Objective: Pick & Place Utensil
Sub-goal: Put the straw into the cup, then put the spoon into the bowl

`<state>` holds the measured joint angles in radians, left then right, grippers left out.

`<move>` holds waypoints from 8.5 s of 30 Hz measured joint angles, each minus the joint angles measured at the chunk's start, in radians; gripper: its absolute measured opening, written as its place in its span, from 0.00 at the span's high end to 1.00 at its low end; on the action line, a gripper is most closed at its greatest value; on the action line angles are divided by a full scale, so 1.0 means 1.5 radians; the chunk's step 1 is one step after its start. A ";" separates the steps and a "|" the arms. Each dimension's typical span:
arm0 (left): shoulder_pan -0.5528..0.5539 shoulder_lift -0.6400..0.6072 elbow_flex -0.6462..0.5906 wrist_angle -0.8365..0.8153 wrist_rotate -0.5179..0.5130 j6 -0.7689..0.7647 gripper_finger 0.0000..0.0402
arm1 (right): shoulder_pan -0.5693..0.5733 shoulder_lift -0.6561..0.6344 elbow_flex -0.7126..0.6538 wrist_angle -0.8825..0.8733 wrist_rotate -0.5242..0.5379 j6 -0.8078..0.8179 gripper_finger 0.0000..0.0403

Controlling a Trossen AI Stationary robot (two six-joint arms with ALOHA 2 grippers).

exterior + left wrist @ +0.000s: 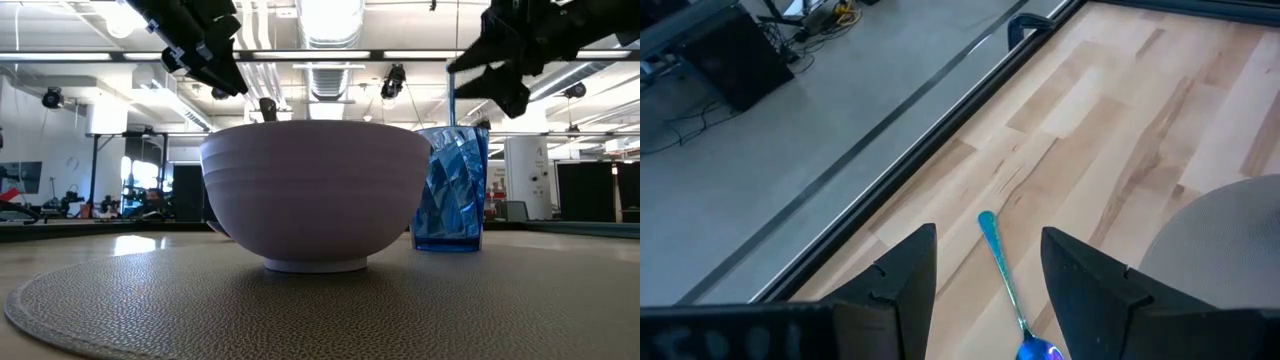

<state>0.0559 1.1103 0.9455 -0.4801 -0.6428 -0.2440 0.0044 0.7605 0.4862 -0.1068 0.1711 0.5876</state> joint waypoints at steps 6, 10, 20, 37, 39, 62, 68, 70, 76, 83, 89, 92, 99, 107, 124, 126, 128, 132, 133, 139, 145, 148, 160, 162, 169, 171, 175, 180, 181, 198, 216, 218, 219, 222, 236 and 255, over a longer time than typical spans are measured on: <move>0.001 0.000 0.000 0.000 0.000 0.000 0.57 | 0.000 0.000 0.000 -0.043 -0.011 0.028 0.50; 0.001 0.000 0.000 0.000 0.000 0.000 0.57 | 0.000 -0.001 0.000 -0.043 -0.035 0.034 0.50; 0.036 0.000 0.000 0.000 0.069 -0.016 0.57 | 0.000 -0.001 0.000 -0.067 -0.105 0.076 0.50; 0.162 0.031 0.000 0.000 0.232 -0.043 0.57 | 0.071 -0.002 0.000 -0.063 -0.159 0.115 0.50; 0.179 0.043 0.000 0.000 0.247 -0.048 0.57 | 0.083 -0.005 0.000 -0.061 -0.158 0.115 0.50; 0.247 0.193 0.041 -0.013 0.374 -0.100 0.57 | 0.108 -0.101 0.000 0.119 -0.154 0.011 0.50; 0.257 0.242 0.079 -0.056 0.385 -0.100 0.57 | 0.108 -0.106 0.000 0.183 -0.154 -0.016 0.50; 0.260 0.258 0.090 -0.068 0.388 -0.100 0.57 | 0.108 -0.106 0.001 0.188 -0.154 -0.016 0.50; 0.263 0.298 0.101 -0.070 0.452 -0.100 0.57 | 0.108 -0.105 0.001 0.203 -0.154 -0.022 0.50; 0.263 0.331 0.098 -0.071 0.461 -0.100 0.57 | 0.108 -0.106 0.001 0.258 -0.155 -0.033 0.50; 0.263 0.347 0.098 -0.071 0.461 -0.100 0.57 | 0.108 -0.105 0.001 0.268 -0.155 -0.033 0.50; 0.262 0.357 0.098 -0.071 0.461 -0.101 0.57 | 0.108 -0.105 0.000 0.291 -0.155 -0.039 0.50; 0.259 0.386 0.098 -0.069 0.461 -0.107 0.57 | 0.108 -0.106 0.001 0.323 -0.155 -0.051 0.50; 0.257 0.423 0.098 -0.042 0.461 -0.107 0.57 | 0.108 -0.105 0.001 0.323 -0.156 -0.053 0.50; 0.245 0.456 0.098 -0.018 0.393 -0.117 0.57 | 0.108 -0.105 0.001 0.323 -0.156 -0.061 0.50; 0.245 0.456 0.098 -0.019 0.390 -0.117 0.57 | 0.108 -0.105 0.000 0.323 -0.156 -0.061 0.50; 0.244 0.456 0.098 -0.019 0.390 -0.118 0.57 | 0.108 -0.105 0.001 0.323 -0.156 -0.061 0.50; 0.242 0.456 0.101 -0.021 0.393 -0.118 0.57 | 0.108 -0.105 0.001 0.323 -0.155 -0.062 0.50; 0.243 0.456 0.105 -0.025 0.397 -0.119 0.57 | 0.108 -0.105 0.000 0.323 -0.156 -0.063 0.50; 0.243 0.456 0.143 -0.077 0.400 -0.118 0.57 | 0.108 -0.105 0.001 0.323 -0.155 -0.063 0.50; 0.243 0.457 0.153 -0.100 0.402 -0.110 0.57 | 0.108 -0.105 0.001 0.323 -0.155 -0.063 0.50; 0.243 0.457 0.152 -0.100 0.408 -0.108 0.57 | 0.108 -0.105 0.000 0.323 -0.155 -0.063 0.50; 0.241 0.482 0.152 -0.093 0.413 -0.107 0.57 | 0.108 -0.105 0.000 0.323 -0.155 -0.063 0.50; 0.241 0.491 0.152 -0.093 0.411 -0.107 0.57 | 0.107 -0.105 0.000 0.323 -0.155 -0.063 0.50; 0.241 0.498 0.152 -0.089 0.407 -0.117 0.57 | 0.108 -0.105 0.000 0.323 -0.155 -0.063 0.50; 0.241 0.498 0.152 -0.088 0.407 -0.119 0.57 | 0.107 -0.105 0.000 0.323 -0.155 -0.063 0.50; 0.239 0.499 0.152 -0.089 0.399 -0.124 0.59 | 0.108 -0.105 0.000 0.323 -0.155 -0.063 0.50; 0.237 0.499 0.152 -0.091 0.381 -0.120 0.70 | 0.107 -0.105 0.001 0.323 -0.155 -0.063 0.50; 0.236 0.499 0.152 -0.091 0.379 -0.116 0.72 | 0.107 -0.105 0.000 0.323 -0.155 -0.063 0.50; 0.233 0.499 0.153 -0.120 0.362 -0.037 0.98 | 0.107 -0.105 0.000 0.323 -0.155 -0.060 0.50; 0.232 0.467 0.149 -0.142 0.360 -0.018 1.00 | 0.108 -0.105 0.000 0.320 -0.155 -0.060 0.50; 0.232 0.459 0.149 -0.145 0.359 -0.018 1.00 | 0.108 -0.105 0.000 0.320 -0.155 -0.060 0.50; 0.232 0.456 0.149 -0.144 0.359 -0.018 1.00 | 0.108 -0.105 0.000 0.320 -0.155 -0.060 0.50; 0.231 0.443 0.149 -0.142 0.359 -0.017 1.00 | 0.108 -0.105 0.000 0.319 -0.155 -0.060 0.50; 0.231 0.307 0.150 -0.144 0.353 -0.013 1.00 | 0.108 -0.105 0.000 0.319 -0.156 -0.061 0.50; 0.212 0.085 0.151 -0.125 0.343 0.015 1.00 | 0.108 -0.086 0.044 0.307 -0.154 -0.186 0.50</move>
<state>0.3739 1.2385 1.1717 -0.6669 -0.1290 -0.2217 0.1658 0.6322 0.5528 0.3539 -0.0605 0.3082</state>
